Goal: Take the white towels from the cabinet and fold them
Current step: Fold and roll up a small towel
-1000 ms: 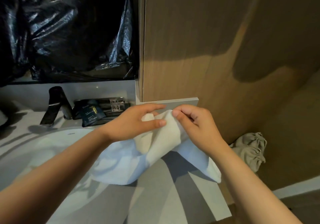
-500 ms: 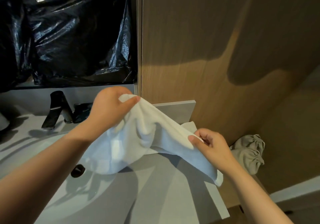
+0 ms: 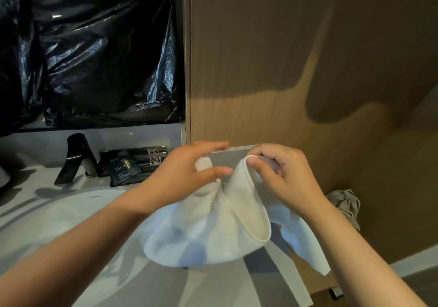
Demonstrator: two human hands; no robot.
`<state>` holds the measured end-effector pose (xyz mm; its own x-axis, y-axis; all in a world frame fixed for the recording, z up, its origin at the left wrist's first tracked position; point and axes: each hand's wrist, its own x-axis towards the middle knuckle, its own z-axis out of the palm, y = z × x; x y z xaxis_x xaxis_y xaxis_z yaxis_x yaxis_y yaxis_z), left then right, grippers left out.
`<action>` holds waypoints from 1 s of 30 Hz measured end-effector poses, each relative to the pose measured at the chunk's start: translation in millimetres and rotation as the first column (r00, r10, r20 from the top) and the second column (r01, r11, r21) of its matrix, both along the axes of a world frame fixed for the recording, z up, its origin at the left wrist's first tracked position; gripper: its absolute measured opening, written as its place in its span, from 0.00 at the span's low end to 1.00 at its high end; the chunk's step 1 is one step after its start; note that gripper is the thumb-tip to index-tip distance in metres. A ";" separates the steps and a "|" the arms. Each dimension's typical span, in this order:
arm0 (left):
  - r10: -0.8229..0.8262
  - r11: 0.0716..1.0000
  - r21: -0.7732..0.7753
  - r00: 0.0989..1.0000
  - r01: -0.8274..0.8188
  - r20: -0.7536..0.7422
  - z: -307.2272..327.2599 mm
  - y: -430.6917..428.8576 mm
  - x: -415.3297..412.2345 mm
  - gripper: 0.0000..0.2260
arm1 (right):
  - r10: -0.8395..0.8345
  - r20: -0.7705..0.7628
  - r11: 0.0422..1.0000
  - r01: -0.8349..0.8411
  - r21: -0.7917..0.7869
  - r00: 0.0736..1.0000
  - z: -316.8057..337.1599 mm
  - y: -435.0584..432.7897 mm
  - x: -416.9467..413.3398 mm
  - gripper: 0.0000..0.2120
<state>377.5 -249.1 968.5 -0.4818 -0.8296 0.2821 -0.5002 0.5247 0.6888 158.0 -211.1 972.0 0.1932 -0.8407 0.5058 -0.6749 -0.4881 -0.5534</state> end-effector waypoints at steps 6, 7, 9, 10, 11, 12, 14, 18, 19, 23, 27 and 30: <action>0.043 0.998 0.060 0.992 -0.035 -0.121 -4.6 8.7 -16.2 0.13 | 0.011 0.035 0.998 -0.013 0.065 0.999 12.9 -5.3 6.4 0.06; 0.061 0.997 0.053 0.991 -0.055 -0.119 -6.6 8.1 -16.4 0.10 | 0.013 0.042 0.997 -0.016 0.075 0.999 13.7 -5.6 7.1 0.05; 0.090 0.996 0.042 0.987 -0.085 -0.134 -9.7 6.8 -15.4 0.07 | 0.017 0.065 0.995 -0.023 0.093 0.998 13.9 -6.0 8.4 0.05; 0.100 0.995 0.043 0.984 -0.095 -0.147 -10.5 6.5 -14.7 0.06 | 0.018 0.085 0.994 -0.027 0.102 0.996 13.4 -6.2 8.7 0.05; 0.108 0.994 0.048 0.981 -0.101 -0.164 -10.7 6.3 -13.8 0.05 | 0.017 0.108 0.993 -0.029 0.110 0.994 12.5 -6.4 8.4 0.04; 0.115 0.993 0.054 0.977 -0.107 -0.182 -10.3 6.2 -13.0 0.04 | 0.013 0.129 0.993 -0.028 0.116 0.992 11.4 -6.6 7.9 0.04; 0.135 0.990 0.054 0.968 -0.127 -0.210 -9.6 4.8 -11.1 0.03 | 0.002 0.161 0.991 -0.023 0.129 0.987 7.7 -6.7 5.5 0.05; 0.228 0.974 0.046 0.945 -0.224 -0.235 -8.8 -2.9 -5.2 0.04 | -0.025 0.185 0.981 -0.011 0.193 0.982 -7.4 -1.3 -5.4 0.08; 0.258 0.966 0.050 0.937 -0.254 -0.236 -9.0 -5.6 -3.5 0.04 | -0.039 0.179 0.977 0.000 0.211 0.983 -12.5 1.3 -9.1 0.08; 0.378 0.925 0.051 0.899 -0.377 -0.223 -8.3 -17.1 4.6 0.07 | -0.078 0.128 0.968 0.044 0.246 0.989 -31.4 10.7 -22.7 0.13; 0.450 0.893 0.070 0.872 -0.446 -0.194 -6.8 -28.9 11.1 0.09 | -0.115 0.066 0.958 0.093 0.272 0.991 -46.7 18.4 -35.5 0.17; 0.528 0.847 0.047 0.827 -0.530 -0.190 -5.9 -38.8 17.4 0.09 | -0.142 0.030 0.955 0.129 0.268 0.989 -54.4 25.1 -45.5 0.14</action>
